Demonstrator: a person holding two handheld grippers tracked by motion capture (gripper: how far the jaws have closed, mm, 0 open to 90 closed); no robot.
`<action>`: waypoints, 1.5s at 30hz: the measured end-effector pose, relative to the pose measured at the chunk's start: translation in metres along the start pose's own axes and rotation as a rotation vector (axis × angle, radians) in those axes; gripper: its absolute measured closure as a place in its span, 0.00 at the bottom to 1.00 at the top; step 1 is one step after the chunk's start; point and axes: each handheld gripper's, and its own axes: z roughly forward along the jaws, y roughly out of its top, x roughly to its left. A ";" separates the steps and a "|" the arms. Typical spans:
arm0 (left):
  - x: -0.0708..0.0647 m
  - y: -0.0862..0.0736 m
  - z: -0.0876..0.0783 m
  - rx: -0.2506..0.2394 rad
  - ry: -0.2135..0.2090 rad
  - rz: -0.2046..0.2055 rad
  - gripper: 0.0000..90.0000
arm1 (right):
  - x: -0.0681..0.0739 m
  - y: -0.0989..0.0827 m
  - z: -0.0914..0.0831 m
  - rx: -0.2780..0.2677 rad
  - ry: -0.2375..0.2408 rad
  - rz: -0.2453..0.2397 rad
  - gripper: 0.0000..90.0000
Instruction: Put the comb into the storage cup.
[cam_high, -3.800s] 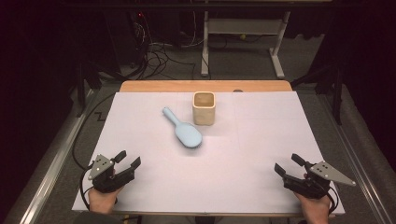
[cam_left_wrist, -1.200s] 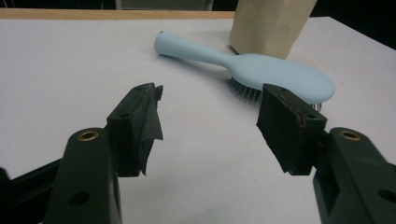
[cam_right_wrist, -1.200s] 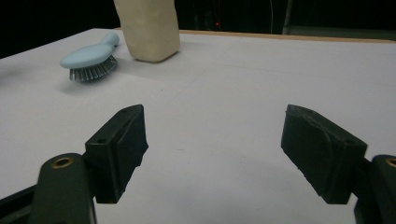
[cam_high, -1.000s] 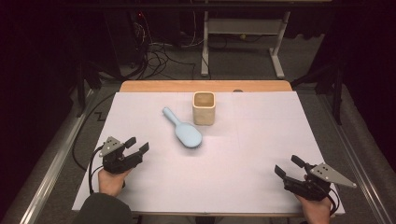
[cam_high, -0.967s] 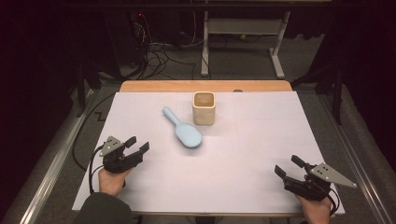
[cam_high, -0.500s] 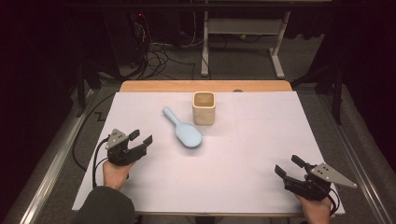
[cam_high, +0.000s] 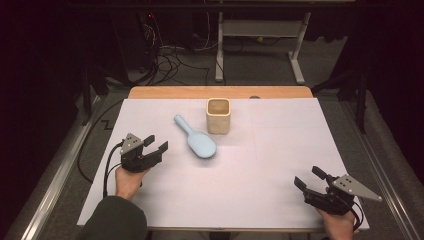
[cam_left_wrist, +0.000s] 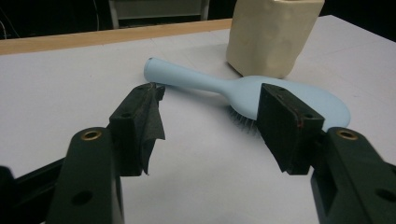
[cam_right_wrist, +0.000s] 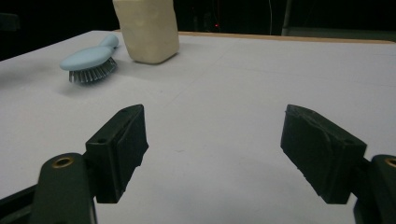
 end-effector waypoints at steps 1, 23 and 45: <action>0.000 0.001 0.001 0.000 -0.001 0.002 0.44 | 0.000 0.000 0.000 -0.001 -0.001 0.000 0.26; -0.003 0.012 0.025 0.015 -0.011 0.012 0.42 | 0.000 0.000 0.001 0.009 0.009 0.009 0.26; -0.009 0.035 0.053 0.021 -0.020 0.040 0.43 | 0.000 0.000 0.001 0.004 0.009 0.002 0.26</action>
